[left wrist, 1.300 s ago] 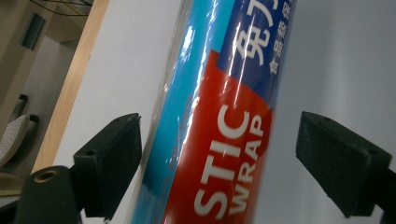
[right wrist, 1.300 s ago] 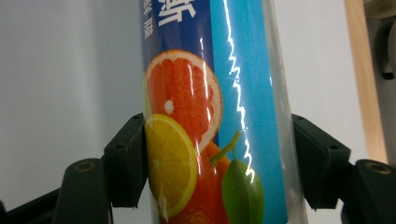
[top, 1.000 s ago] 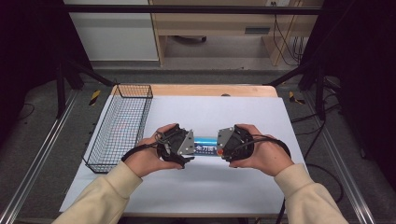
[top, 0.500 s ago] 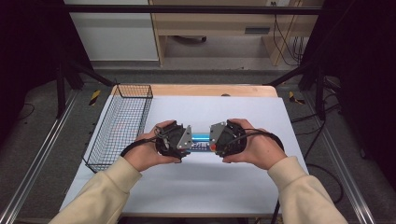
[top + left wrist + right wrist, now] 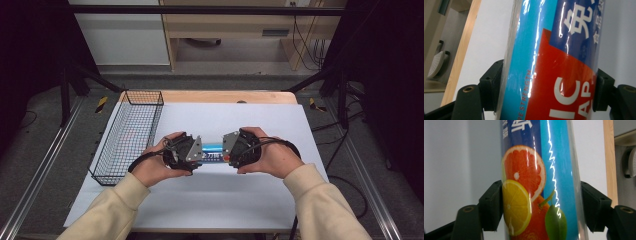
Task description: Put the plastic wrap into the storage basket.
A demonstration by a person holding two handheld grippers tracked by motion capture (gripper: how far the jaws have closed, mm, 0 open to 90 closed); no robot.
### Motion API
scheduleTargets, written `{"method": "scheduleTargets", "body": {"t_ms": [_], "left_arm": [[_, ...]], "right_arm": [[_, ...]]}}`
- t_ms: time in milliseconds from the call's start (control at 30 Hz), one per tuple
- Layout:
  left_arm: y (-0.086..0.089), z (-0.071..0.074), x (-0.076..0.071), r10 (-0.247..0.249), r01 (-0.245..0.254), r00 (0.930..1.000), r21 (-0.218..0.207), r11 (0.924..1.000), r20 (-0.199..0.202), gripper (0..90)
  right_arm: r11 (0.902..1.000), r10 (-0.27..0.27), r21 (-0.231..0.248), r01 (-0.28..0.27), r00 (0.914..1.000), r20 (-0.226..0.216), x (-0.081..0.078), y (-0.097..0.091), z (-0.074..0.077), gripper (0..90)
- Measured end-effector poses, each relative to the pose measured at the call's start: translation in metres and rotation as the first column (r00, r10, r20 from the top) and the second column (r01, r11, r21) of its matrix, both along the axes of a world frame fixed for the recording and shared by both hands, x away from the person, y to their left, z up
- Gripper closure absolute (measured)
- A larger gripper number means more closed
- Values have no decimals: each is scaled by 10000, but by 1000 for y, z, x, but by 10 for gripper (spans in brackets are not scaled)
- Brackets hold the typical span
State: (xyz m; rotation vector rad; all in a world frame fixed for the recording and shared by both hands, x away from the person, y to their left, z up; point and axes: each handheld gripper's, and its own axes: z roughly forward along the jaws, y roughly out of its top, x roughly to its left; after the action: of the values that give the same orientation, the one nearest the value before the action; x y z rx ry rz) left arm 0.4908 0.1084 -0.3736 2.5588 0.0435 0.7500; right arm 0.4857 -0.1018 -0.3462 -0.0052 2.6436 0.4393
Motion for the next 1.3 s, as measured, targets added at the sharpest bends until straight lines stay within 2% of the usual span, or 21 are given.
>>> {"method": "scheduleTargets", "body": {"t_ms": [67,133,300,367,400,433,500,567,600,633,733,767,900,933,967,1000,1067,1167,1233,1267,1300], "left_arm": [[3,-2,2,118,-117,9999,45,9999,-81,284],[10,-5,5,315,-314,9992,37,9995,-231,286],[23,-6,10,593,-596,9975,-61,9982,-380,287],[29,-6,13,689,-699,9966,-205,9973,-461,289],[31,-5,14,761,-773,9961,-247,9967,-452,290],[34,-3,14,848,-861,9953,-270,9959,-471,290],[39,2,14,1077,-1095,9933,-447,9930,-423,291],[44,7,13,1203,-1222,9922,-626,9905,-329,293],[47,10,12,1354,-1375,9903,-827,9870,-305,293],[49,13,12,1408,-1433,9895,-887,9857,-334,293],[54,21,9,1617,-1640,9864,-1113,9801,-297,294],[56,23,8,1668,-1695,9855,-1189,9783,-327,295],[61,33,4,1891,-1903,9817,-1278,9734,-212,295],[63,38,2,2026,-2025,9792,-1248,9713,-117,296],[63,38,2,2026,-2025,9792,-1248,9713,-117,296],[64,40,0,2099,-2095,9777,-1257,9697,-106,296],[66,46,-6,2305,-2292,9731,-1367,9637,-70,297],[68,49,-10,2466,-2446,9691,-1362,9600,-22,297],[74,54,-14,2768,-2745,9609,-1259,9533,11,297],[74,54,-14,2768,-2745,9609,-1259,9533,11,297],[76,55,-15,2888,-2862,9574,-1251,9500,24,297]], "right_arm": [[9996,-184,-220,187,9997,135,2,-3,-2,150],[9975,-709,42,708,9962,507,6,-18,-2,65],[9852,-1622,661,1580,9847,641,6,-41,-3,72],[9748,-2042,1040,1974,9771,598,8,-54,-4,73],[9599,-2517,1434,2409,9658,627,10,-65,-6,75],[9599,-2517,1434,2409,9658,627,10,-65,-6,75],[9395,-3049,1817,2904,9507,568,11,-76,-11,92],[8982,-3851,2461,3642,9220,410,11,-84,-18,76],[8489,-4516,3185,4219,8919,222,9,-91,-28,87],[8489,-4516,3185,4219,8919,222,9,-91,-28,87],[7726,-5523,3873,5031,8334,191,7,-94,-43,117],[7484,-5725,4135,5185,8198,81,7,-95,-48,114],[6155,-6600,5419,5722,7501,-423,1,-101,-65,97],[5608,-7070,5767,5940,7061,-397,-1,-104,-74,83],[5356,-7332,5822,6117,6789,-389,-2,-105,-78,77],[5356,-7332,5822,6117,6789,-389,-2,-105,-78,77],[4917,-7592,5764,6527,6455,-834,-4,-111,-84,77],[4564,-7946,5740,6799,6018,-810,-10,-112,-91,79],[4344,-8017,5787,6902,5892,-1009,-12,-112,-94,79],[4344,-8017,5787,6902,5892,-1009,-12,-112,-94,79],[4258,-8074,5799,6945,5809,-1028,-13,-112,-95,77]]}}
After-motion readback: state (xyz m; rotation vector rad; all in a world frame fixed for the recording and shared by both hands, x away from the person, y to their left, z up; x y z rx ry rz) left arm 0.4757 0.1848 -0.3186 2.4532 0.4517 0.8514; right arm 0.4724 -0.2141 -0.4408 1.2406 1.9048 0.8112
